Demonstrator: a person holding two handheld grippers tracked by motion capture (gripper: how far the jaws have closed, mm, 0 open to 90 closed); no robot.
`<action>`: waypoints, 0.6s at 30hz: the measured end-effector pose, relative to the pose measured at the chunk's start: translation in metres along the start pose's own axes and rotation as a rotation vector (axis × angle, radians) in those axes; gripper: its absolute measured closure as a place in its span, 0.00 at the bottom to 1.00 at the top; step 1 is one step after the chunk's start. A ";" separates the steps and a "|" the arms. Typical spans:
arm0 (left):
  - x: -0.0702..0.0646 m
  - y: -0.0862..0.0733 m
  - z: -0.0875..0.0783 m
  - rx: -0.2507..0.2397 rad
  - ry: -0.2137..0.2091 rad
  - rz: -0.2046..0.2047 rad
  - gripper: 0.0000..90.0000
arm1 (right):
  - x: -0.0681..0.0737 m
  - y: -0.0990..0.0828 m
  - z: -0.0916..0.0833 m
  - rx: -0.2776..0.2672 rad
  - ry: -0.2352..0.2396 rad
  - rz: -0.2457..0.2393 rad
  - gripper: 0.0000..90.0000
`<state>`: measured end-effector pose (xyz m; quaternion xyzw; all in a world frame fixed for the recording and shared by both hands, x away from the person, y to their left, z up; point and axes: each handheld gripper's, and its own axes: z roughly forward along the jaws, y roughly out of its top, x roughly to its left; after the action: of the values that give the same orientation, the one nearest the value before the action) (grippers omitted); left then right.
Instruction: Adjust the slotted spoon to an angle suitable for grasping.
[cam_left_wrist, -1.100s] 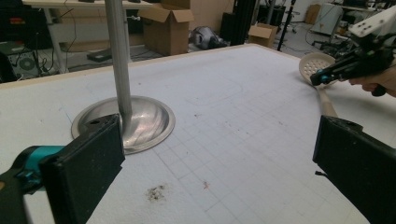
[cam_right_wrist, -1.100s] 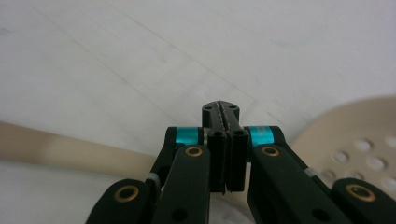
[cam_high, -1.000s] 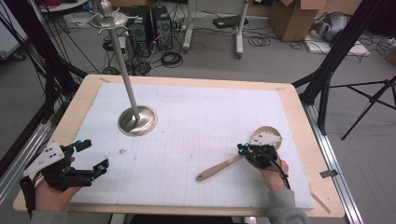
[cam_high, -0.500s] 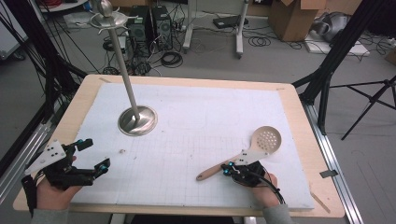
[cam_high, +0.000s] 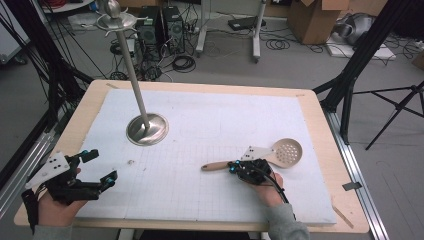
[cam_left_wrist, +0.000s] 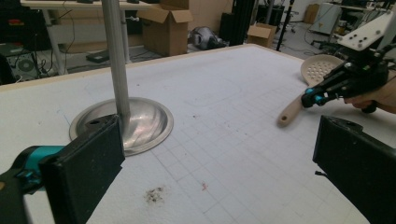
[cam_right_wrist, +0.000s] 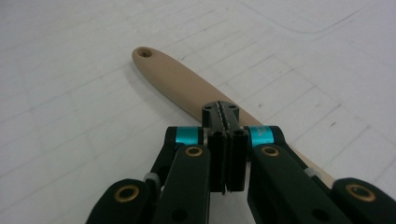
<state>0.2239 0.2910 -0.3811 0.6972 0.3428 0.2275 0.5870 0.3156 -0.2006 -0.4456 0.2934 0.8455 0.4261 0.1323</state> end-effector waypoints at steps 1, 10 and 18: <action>0.000 0.000 0.000 0.001 0.001 -0.001 0.03 | 0.000 0.000 0.000 0.000 0.000 0.000 1.00; -0.001 -0.001 -0.004 -0.005 0.003 -0.002 0.03 | -0.016 0.017 0.025 0.038 -0.069 0.000 1.00; -0.001 -0.001 -0.007 -0.008 0.008 -0.006 0.03 | -0.031 0.029 0.039 0.056 -0.121 0.018 1.00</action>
<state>0.2178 0.2956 -0.3809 0.6931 0.3461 0.2300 0.5890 0.3699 -0.1811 -0.4461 0.3297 0.8448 0.3851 0.1711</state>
